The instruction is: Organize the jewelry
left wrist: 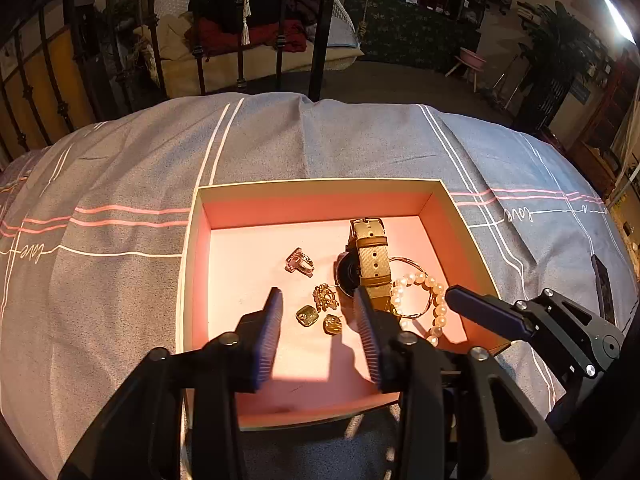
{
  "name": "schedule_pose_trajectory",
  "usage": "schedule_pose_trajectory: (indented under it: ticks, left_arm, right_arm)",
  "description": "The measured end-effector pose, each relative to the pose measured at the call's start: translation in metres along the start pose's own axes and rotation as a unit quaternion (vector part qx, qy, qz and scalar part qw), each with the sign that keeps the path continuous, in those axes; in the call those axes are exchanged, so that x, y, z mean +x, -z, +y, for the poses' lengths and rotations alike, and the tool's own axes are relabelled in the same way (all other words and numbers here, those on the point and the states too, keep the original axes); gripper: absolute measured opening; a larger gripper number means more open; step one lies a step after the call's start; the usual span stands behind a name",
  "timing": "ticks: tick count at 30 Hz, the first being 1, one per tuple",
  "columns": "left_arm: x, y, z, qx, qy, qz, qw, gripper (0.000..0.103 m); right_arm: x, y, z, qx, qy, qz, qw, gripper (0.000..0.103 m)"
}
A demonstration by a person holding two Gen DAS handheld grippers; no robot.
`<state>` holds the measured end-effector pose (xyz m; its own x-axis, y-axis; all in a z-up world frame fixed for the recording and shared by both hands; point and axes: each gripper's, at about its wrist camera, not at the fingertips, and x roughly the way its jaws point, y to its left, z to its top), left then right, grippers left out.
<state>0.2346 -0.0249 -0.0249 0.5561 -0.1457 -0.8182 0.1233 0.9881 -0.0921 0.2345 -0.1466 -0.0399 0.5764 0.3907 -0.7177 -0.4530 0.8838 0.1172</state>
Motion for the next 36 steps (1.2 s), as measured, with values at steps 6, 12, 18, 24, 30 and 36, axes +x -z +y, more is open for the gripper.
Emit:
schedule_pose_trajectory:
  ticks: [6, 12, 18, 24, 30, 36]
  left_arm:
    - [-0.031, 0.006, 0.000, 0.000, -0.010, -0.037, 0.9993, 0.081]
    - [-0.098, 0.048, -0.007, 0.019, -0.010, -0.167, 0.9857, 0.089]
    - [-0.156, 0.098, -0.009, 0.024, -0.038, -0.285, 0.9574, 0.091]
    - [-0.179, 0.124, -0.001, 0.009, -0.052, -0.323, 0.9449, 0.092]
    - [-0.183, 0.133, -0.002, 0.006, -0.067, -0.323, 0.9441, 0.093]
    - [-0.181, 0.133, -0.004, 0.005, -0.070, -0.320, 0.9449, 0.094]
  right_arm:
    - [-0.019, 0.010, 0.006, -0.005, 0.010, -0.028, 1.000, 0.097]
    - [-0.078, 0.047, 0.019, -0.019, 0.087, -0.156, 0.984, 0.097]
    - [-0.128, 0.078, 0.023, -0.003, 0.147, -0.254, 0.956, 0.097]
    - [-0.175, 0.092, 0.022, 0.025, 0.151, -0.324, 0.934, 0.097]
    - [-0.190, 0.097, 0.033, 0.017, 0.149, -0.334, 0.931, 0.097]
    - [-0.187, 0.098, 0.032, 0.019, 0.145, -0.327, 0.934, 0.097]
